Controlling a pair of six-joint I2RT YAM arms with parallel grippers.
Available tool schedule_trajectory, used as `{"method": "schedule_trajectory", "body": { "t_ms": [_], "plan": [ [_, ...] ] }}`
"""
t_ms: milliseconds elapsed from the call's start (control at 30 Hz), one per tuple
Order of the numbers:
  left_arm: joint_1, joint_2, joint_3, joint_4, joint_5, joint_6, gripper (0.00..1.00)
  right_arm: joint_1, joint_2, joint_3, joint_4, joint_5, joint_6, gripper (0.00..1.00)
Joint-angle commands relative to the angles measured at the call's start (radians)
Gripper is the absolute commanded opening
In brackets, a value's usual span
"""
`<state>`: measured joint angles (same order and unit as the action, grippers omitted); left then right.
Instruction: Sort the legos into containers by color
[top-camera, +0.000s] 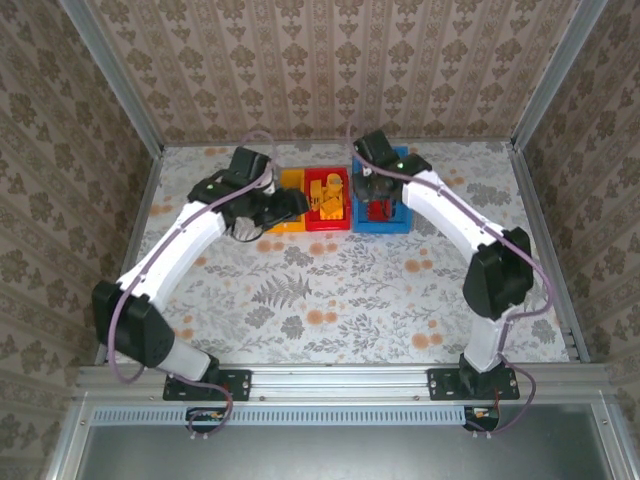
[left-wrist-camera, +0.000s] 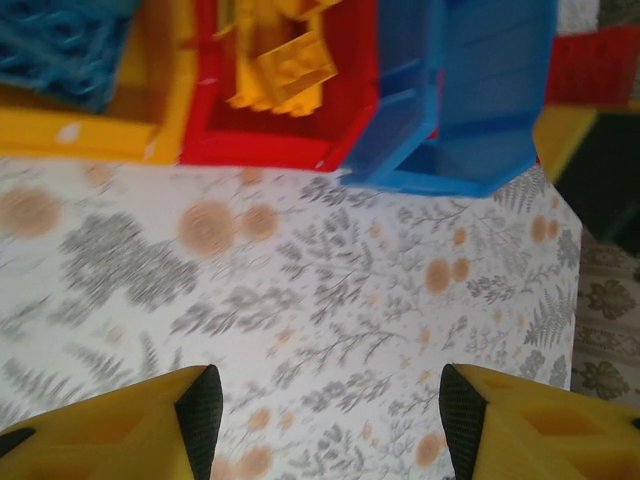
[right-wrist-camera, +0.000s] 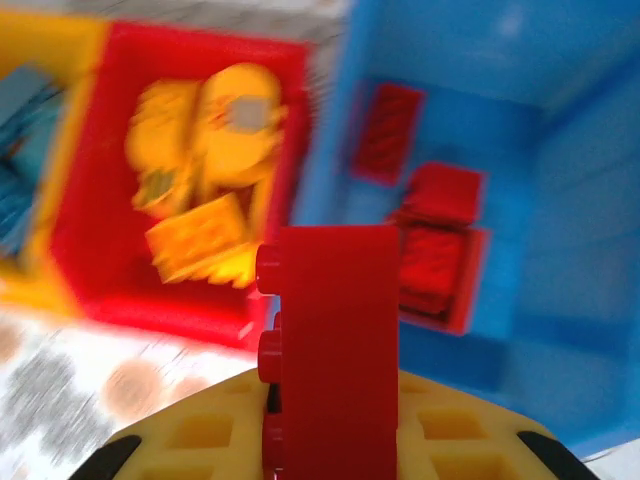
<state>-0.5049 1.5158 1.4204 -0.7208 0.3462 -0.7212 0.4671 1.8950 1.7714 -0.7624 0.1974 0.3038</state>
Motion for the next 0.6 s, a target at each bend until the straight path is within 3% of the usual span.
{"method": "schedule_trajectory", "body": {
  "t_ms": [0,200,400,567],
  "plan": [
    [-0.016,0.084,0.103,0.091,0.019,0.066,0.63,-0.036,0.165,0.181,-0.172,0.096,0.077,0.17],
    [-0.026,0.233,0.239,0.162,0.019,0.088,0.62,-0.097,0.446,0.498,-0.311,0.151,0.131,0.18],
    [-0.035,0.31,0.334,0.144,0.036,0.091,0.62,-0.124,0.545,0.564,-0.256,0.134,0.122,0.21],
    [-0.04,0.302,0.311,0.133,0.034,0.101,0.62,-0.125,0.609,0.644,-0.283,0.127,0.098,0.35]
  ]
}}
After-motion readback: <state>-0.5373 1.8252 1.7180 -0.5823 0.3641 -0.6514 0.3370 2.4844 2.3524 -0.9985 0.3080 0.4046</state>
